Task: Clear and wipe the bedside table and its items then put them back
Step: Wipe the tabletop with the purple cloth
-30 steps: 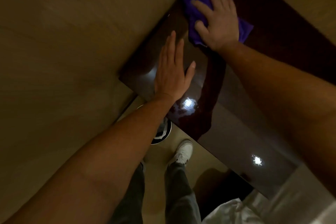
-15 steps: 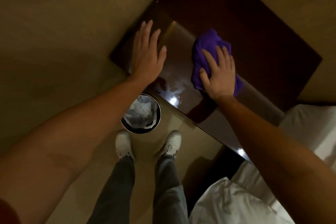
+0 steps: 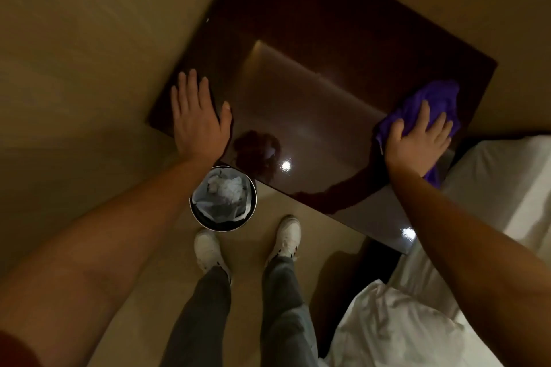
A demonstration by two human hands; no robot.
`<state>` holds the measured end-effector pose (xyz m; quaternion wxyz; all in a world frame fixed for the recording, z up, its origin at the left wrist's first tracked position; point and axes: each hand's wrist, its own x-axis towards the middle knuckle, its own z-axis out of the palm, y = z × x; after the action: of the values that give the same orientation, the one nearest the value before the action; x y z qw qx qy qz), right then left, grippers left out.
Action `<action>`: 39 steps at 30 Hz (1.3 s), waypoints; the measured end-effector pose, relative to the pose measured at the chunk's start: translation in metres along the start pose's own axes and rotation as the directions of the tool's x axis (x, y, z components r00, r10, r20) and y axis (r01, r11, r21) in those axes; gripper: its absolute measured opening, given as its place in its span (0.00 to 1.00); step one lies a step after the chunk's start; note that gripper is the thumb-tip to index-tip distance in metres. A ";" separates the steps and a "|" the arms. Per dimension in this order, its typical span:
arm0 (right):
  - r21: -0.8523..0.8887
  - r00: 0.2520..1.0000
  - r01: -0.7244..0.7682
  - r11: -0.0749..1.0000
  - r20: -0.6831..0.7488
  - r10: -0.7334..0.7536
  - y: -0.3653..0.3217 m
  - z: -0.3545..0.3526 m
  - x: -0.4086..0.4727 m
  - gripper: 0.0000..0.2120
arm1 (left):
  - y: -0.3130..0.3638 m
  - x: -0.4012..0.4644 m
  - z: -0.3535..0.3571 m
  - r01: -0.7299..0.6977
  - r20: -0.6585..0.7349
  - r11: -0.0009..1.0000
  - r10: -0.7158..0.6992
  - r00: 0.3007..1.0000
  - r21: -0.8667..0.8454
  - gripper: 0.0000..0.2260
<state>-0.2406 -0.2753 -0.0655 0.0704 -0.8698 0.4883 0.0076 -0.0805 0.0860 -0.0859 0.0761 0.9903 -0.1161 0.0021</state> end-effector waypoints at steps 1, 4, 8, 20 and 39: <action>0.007 0.999 -0.041 0.999 -0.006 0.041 -0.014 0.002 0.006 0.35 | 0.000 0.001 0.000 -0.003 -0.004 1.000 0.003 1.000 -0.006 0.31; 0.010 1.000 -0.004 1.000 -0.005 0.004 -0.067 0.008 0.027 0.34 | -0.001 0.002 0.001 -0.001 -0.037 0.999 -0.001 0.999 -0.048 0.32; 0.024 0.983 0.183 0.983 0.020 -0.184 -0.155 0.017 0.053 0.34 | -0.003 0.002 0.006 0.000 -0.070 0.997 -0.006 0.998 -0.080 0.32; 0.001 0.745 0.664 0.748 0.086 -0.662 -0.295 0.039 -0.022 0.33 | -0.005 0.000 0.015 -0.027 -0.191 0.959 -0.028 0.981 -0.281 0.34; 0.041 0.716 0.694 0.719 0.068 -0.695 -0.062 0.028 -0.134 0.31 | 0.030 -0.024 -0.016 -0.094 -0.013 0.946 0.095 0.995 -0.309 0.24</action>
<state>-0.2568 -0.1263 -0.0749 0.0924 -0.9880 0.1235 0.0115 -0.1108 0.0653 -0.0662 0.2299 0.9594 -0.1626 -0.0137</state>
